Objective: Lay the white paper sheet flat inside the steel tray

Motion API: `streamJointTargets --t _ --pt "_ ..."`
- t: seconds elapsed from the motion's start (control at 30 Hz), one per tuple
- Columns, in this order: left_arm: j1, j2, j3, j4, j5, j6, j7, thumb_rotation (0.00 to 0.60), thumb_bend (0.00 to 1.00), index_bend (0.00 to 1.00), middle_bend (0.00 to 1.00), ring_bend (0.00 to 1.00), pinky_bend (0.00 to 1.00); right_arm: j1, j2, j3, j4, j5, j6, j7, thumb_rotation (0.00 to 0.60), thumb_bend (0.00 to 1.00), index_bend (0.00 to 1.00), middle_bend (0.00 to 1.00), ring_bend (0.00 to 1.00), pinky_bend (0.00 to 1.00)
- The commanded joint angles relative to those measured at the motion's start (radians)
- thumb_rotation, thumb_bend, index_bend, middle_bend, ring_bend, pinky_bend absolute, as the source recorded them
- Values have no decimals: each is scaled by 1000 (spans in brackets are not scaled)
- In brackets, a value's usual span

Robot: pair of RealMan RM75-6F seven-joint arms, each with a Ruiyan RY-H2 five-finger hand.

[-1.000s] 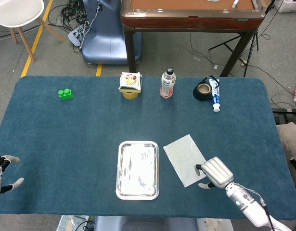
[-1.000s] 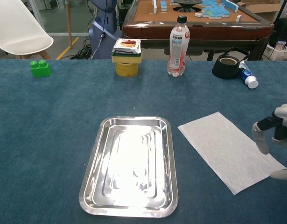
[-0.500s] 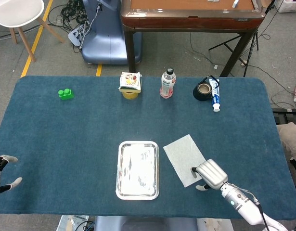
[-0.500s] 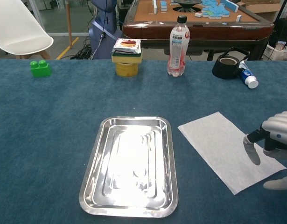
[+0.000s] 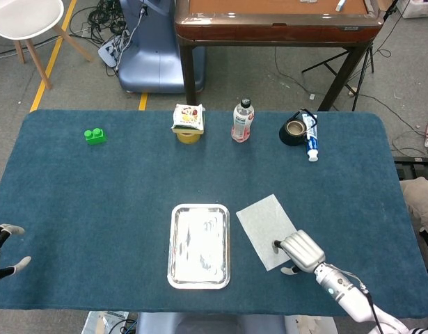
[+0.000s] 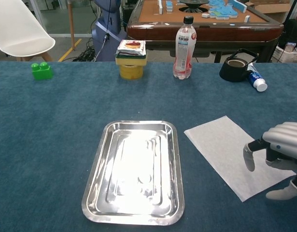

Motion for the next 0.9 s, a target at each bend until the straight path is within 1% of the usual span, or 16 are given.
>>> streamJointTargets --t 0.03,0.67,0.9 --pt "0 0 0 0 -1 0 -1 600 11 410 381 314 472 3 -10 0 11 2 -1 5 600 0 463 1000 1000 1000" --pt "10 14 -5 -9 2 17 -18 600 11 410 381 314 472 7 -85 -5 80 18 12 14 600 0 454 1000 1000 1000" --pt "10 14 -4 -9 2 14 -16 600 12 410 381 314 472 6 -101 1 89 23 29 14 600 0 454 1000 1000 1000"
